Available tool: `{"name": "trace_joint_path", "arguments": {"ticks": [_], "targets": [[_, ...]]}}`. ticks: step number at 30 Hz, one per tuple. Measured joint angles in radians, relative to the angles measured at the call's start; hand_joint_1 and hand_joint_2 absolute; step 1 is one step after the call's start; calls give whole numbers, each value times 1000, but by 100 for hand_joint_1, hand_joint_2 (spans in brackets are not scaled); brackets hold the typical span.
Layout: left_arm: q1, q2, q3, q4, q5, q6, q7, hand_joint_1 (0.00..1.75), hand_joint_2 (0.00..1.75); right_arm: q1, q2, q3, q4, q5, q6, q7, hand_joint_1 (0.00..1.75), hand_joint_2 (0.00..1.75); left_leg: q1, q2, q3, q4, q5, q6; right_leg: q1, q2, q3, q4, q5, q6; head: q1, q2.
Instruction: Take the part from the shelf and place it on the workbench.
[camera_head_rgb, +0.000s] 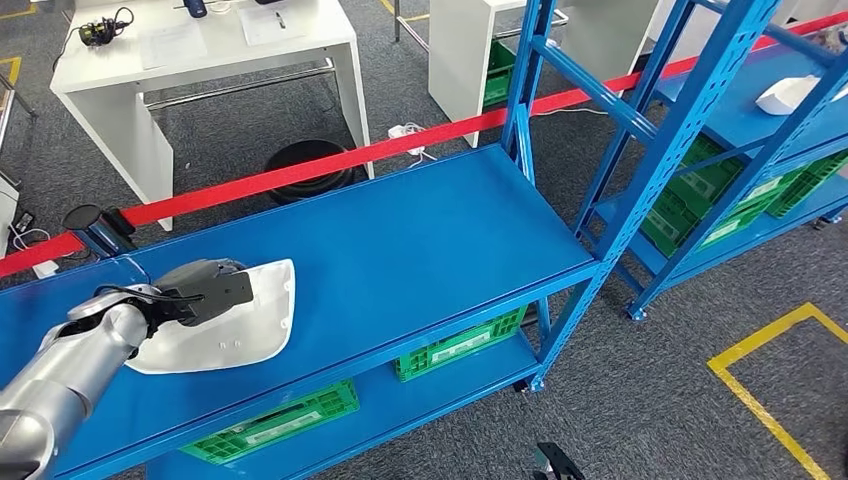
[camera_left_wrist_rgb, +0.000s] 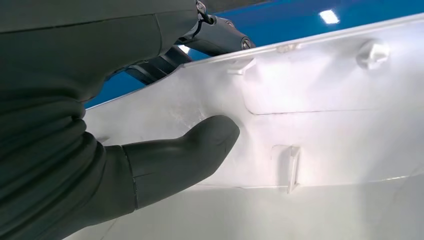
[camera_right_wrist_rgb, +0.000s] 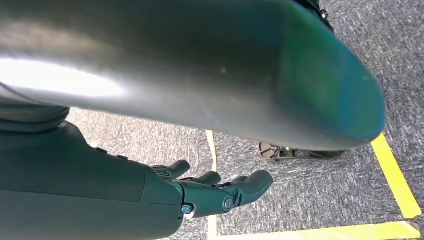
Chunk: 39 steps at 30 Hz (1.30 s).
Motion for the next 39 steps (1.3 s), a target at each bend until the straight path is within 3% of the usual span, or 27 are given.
{"name": "trace_joint_path", "arguments": {"ticks": [7,10,13,17,21,27,31,35,37,39], "targets": [[-1,-20,57,-36,98,33,-125,175,175,0,-1,-5,0,-2,5,-1,0,0,0,0,-3,0,0,0,0,1,-4,0,0,0,0,0],[-1,-41,91,-70,149,90,-182,175,175,0,-2,-10,0,-5,3,2,0,0,0,0,-4,0,0,0,0,0,-4,0,0,0,0,0],[0,-69,114,-103,197,147,-200,175,175,0,-2,-18,0,-6,-2,5,0,0,0,1,-4,0,0,0,0,1,-4,0,0,0,0,0],[7,-103,142,-149,293,151,-213,175,175,0,-2,-28,0,-6,-8,4,0,0,0,1,-4,0,0,0,0,1,-5,0,0,0,0,0],[28,-117,170,-258,451,102,-200,175,175,0,-2,-34,0,-2,-11,4,0,0,0,1,-4,0,0,0,0,1,-5,0,0,0,0,0],[101,-97,190,-561,717,-18,-116,175,175,0,-1,-44,0,15,-11,6,0,0,-4,1,-6,1,-3,2,-3,1,-5,-1,0,2,0,0],[146,-83,193,-698,773,-36,-88,175,175,0,-1,-49,0,21,-9,-2,0,0,-8,1,-6,3,-6,7,-9,1,-5,-1,-1,6,0,0],[169,-75,193,-755,775,-37,-83,175,175,0,0,-49,0,23,-9,-8,0,0,-9,1,-5,0,-4,18,-13,0,-3,-2,-2,17,0,0],[172,-74,192,-773,775,-35,-83,175,175,0,0,-49,0,24,-9,-9,0,0,-4,4,-1,-9,5,28,-11,1,-15,31,-32,19,1,0],[176,-73,192,-781,775,-31,-83,175,175,0,0,-49,0,24,-8,-10,0,0,-3,6,-2,-12,10,34,-9,3,-59,137,-101,17,3,0]]}}
